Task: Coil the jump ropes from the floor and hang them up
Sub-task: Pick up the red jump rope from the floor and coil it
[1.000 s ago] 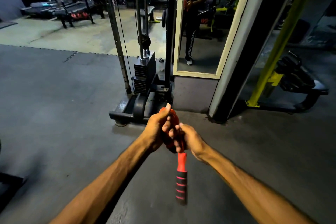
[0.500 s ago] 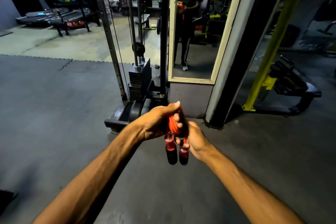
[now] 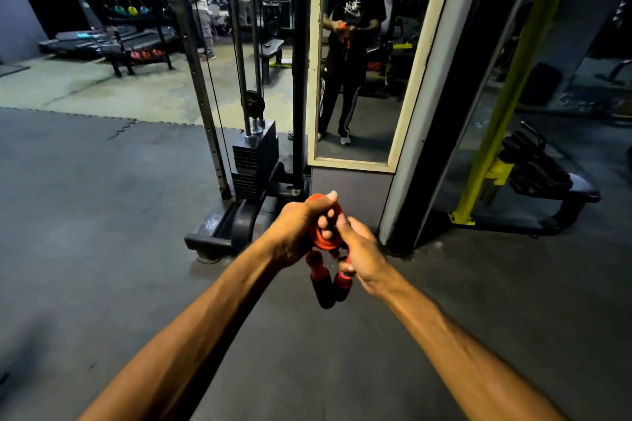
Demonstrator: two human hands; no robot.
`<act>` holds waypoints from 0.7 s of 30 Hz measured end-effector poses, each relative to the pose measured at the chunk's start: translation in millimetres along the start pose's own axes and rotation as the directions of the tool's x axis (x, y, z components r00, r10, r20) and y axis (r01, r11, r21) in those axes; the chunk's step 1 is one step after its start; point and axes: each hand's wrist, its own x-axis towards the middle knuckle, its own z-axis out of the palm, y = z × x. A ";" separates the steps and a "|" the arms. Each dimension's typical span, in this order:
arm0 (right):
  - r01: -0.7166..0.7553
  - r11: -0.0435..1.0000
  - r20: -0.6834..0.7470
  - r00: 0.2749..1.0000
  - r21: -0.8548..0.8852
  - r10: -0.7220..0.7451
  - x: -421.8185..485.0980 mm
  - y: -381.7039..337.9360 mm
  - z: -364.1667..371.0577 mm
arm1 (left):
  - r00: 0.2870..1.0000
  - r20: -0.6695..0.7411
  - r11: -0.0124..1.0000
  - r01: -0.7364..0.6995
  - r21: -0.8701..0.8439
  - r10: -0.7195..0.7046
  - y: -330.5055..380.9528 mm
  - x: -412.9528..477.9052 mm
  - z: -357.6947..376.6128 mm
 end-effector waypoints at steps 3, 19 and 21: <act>0.001 0.998 -0.021 1.000 -0.065 -0.002 7.9 -4.5 -13.3 | 0.990 -0.067 0.988 -0.117 0.101 0.124 -8.3 5.2 14.7; 0.007 0.989 0.028 1.000 -0.145 -0.003 157.1 -37.9 -7.8 | 0.997 -0.045 0.997 -0.056 0.044 0.058 86.1 110.0 -32.6; 0.015 0.991 0.005 1.000 -0.132 -0.014 188.8 -46.2 -0.5 | 0.995 -0.042 0.994 -0.085 0.070 0.088 107.1 135.7 -44.6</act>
